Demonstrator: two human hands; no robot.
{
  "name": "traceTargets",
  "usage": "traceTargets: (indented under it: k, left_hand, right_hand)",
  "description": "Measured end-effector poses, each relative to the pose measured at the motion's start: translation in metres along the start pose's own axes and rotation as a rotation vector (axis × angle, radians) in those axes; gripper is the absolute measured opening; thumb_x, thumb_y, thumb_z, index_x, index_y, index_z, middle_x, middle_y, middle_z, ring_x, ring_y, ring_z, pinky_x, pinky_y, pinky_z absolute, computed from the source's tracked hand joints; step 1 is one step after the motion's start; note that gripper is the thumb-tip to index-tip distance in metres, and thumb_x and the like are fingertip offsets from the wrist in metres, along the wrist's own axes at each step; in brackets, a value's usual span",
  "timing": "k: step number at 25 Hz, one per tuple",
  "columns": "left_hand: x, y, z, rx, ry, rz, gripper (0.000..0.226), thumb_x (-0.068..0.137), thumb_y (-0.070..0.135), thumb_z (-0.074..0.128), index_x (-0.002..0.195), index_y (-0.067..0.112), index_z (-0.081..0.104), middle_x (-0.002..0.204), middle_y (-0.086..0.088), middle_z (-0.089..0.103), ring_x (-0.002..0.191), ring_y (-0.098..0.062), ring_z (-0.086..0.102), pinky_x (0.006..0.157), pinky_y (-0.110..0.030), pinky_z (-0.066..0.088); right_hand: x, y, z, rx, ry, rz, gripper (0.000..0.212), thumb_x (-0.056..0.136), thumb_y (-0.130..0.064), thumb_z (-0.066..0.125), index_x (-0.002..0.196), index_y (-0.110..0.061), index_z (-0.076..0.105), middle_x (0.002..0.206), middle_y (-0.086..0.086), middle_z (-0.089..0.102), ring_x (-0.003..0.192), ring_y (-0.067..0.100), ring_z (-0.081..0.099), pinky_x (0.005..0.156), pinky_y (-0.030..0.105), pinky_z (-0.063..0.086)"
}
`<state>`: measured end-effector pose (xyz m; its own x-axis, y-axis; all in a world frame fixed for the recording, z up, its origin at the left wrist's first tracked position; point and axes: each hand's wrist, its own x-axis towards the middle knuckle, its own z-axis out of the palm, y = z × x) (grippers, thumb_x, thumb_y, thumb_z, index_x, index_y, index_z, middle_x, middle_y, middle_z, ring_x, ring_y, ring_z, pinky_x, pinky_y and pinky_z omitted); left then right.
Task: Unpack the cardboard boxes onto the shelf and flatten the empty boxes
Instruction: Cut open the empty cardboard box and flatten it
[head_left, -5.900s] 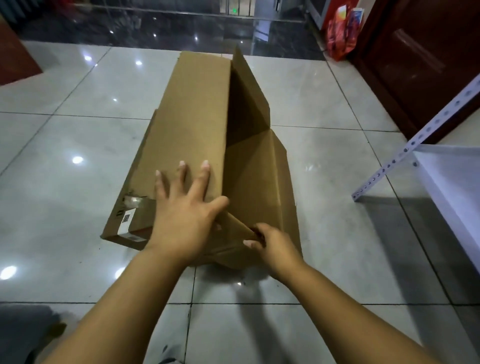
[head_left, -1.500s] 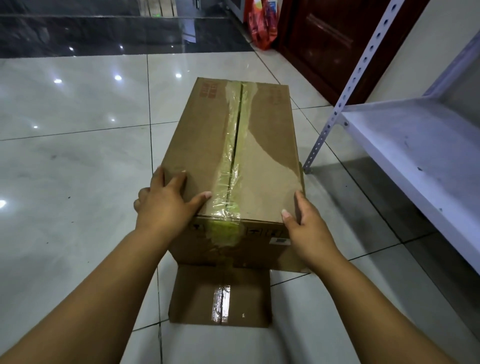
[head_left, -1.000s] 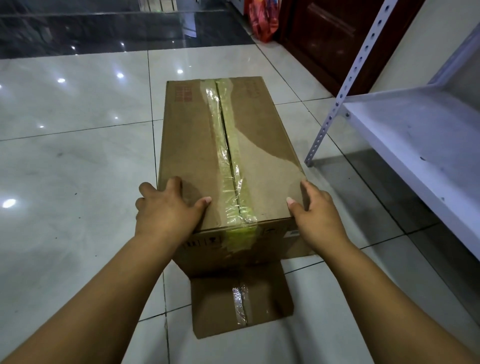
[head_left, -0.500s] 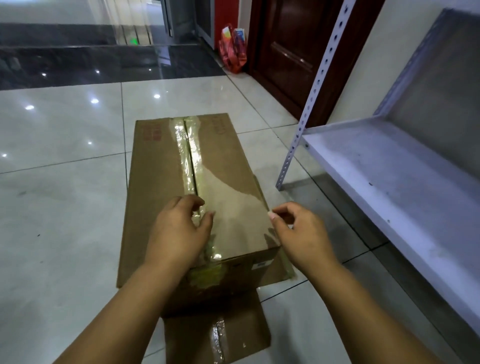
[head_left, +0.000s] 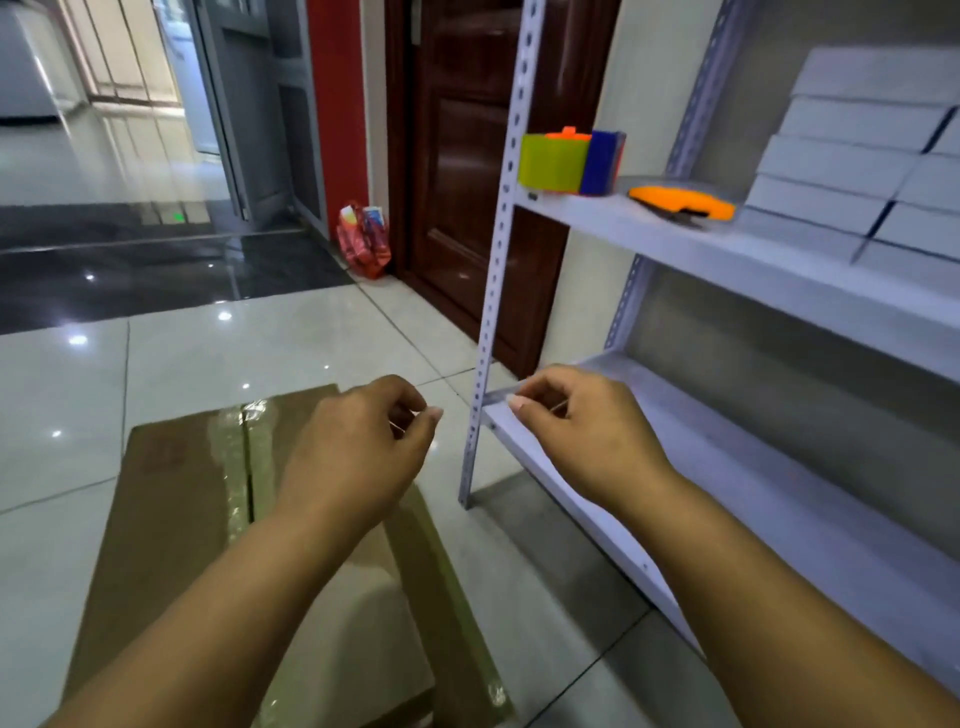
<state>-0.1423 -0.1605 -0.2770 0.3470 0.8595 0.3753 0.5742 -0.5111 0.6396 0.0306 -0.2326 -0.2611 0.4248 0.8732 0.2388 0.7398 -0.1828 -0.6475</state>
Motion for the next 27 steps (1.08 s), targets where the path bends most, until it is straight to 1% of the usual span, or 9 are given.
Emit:
traceTargets:
  k: [2,4,8,12,15,18,21,24,27]
  left_hand:
    - [0.020,0.023,0.002,-0.002,0.013,0.043,0.017,0.089,0.041,0.060,0.091,0.025,0.065,0.078,0.010,0.062,0.072,-0.002,0.057,0.069,-0.031,0.055]
    - [0.041,0.045,0.008,-0.006,0.032,0.084,0.019,0.089,0.042,0.060,0.090,0.024,0.066,0.078,0.009,0.063,0.072,-0.005,0.058,0.070,-0.033,0.056]
    - [0.076,0.081,0.018,-0.009,0.055,0.131,0.019,0.089,0.042,0.060,0.087,0.024,0.068,0.076,0.007,0.065,0.070,-0.008,0.058,0.069,-0.036,0.056]
    - [0.098,0.107,0.030,-0.006,0.044,0.127,0.017,0.089,0.040,0.060,0.086,0.024,0.066,0.076,0.006,0.065,0.070,-0.007,0.058,0.069,-0.034,0.055]
    - [0.103,0.118,0.039,0.006,0.017,0.083,0.018,0.089,0.040,0.061,0.085,0.023,0.065,0.076,0.004,0.066,0.070,-0.010,0.060,0.071,-0.036,0.056]
    - [0.105,0.128,0.043,0.009,0.011,0.043,0.020,0.090,0.039,0.061,0.086,0.020,0.066,0.076,0.004,0.065,0.072,-0.012,0.060,0.072,-0.037,0.056]
    - [0.106,0.131,0.040,0.031,0.019,0.014,0.021,0.090,0.040,0.060,0.086,0.020,0.065,0.077,0.004,0.065,0.073,-0.014,0.060,0.072,-0.037,0.055]
    - [0.101,0.127,0.038,0.048,0.041,-0.015,0.022,0.090,0.041,0.060,0.087,0.020,0.067,0.078,0.002,0.066,0.075,-0.017,0.061,0.072,-0.039,0.055]
    - [0.091,0.119,0.033,0.049,0.056,-0.038,0.020,0.089,0.042,0.061,0.083,0.023,0.065,0.078,0.005,0.065,0.074,-0.014,0.061,0.070,-0.037,0.055]
  right_hand:
    - [0.019,-0.005,-0.030,-0.097,0.052,-0.052,0.015,0.091,-0.039,0.061,0.092,-0.025,0.067,0.085,-0.007,0.068,0.078,0.014,0.062,0.073,0.036,0.054]
    - [0.038,-0.008,-0.062,-0.201,0.123,-0.111,0.018,0.092,-0.041,0.059,0.094,-0.024,0.067,0.089,-0.004,0.068,0.082,0.018,0.062,0.074,0.038,0.053]
    - [0.073,-0.010,-0.114,-0.417,0.254,-0.183,0.027,0.094,-0.039,0.055,0.109,-0.020,0.065,0.106,0.002,0.067,0.097,0.024,0.059,0.082,0.040,0.051]
    - [0.107,-0.004,-0.148,-0.591,0.323,-0.147,0.035,0.095,-0.041,0.052,0.121,-0.020,0.058,0.119,0.005,0.060,0.110,0.028,0.053,0.087,0.039,0.046]
    - [0.126,-0.002,-0.155,-0.678,0.285,-0.040,0.043,0.096,-0.043,0.050,0.134,-0.023,0.047,0.135,0.008,0.047,0.124,0.032,0.039,0.094,0.042,0.039]
    - [0.137,0.005,-0.154,-0.652,0.148,0.074,0.051,0.095,-0.046,0.049,0.142,-0.030,0.036,0.142,0.012,0.036,0.129,0.034,0.031,0.098,0.045,0.035]
    - [0.145,0.013,-0.150,-0.587,0.048,0.136,0.054,0.097,-0.048,0.046,0.146,-0.030,0.030,0.141,0.014,0.038,0.129,0.034,0.032,0.100,0.047,0.031]
    - [0.146,0.014,-0.145,-0.620,0.111,0.084,0.046,0.099,-0.042,0.046,0.141,-0.025,0.038,0.135,0.015,0.043,0.124,0.033,0.036,0.099,0.046,0.029]
    - [0.144,0.013,-0.145,-0.569,0.168,0.056,0.040,0.097,-0.040,0.052,0.134,-0.027,0.044,0.128,0.014,0.046,0.120,0.032,0.040,0.096,0.044,0.031]
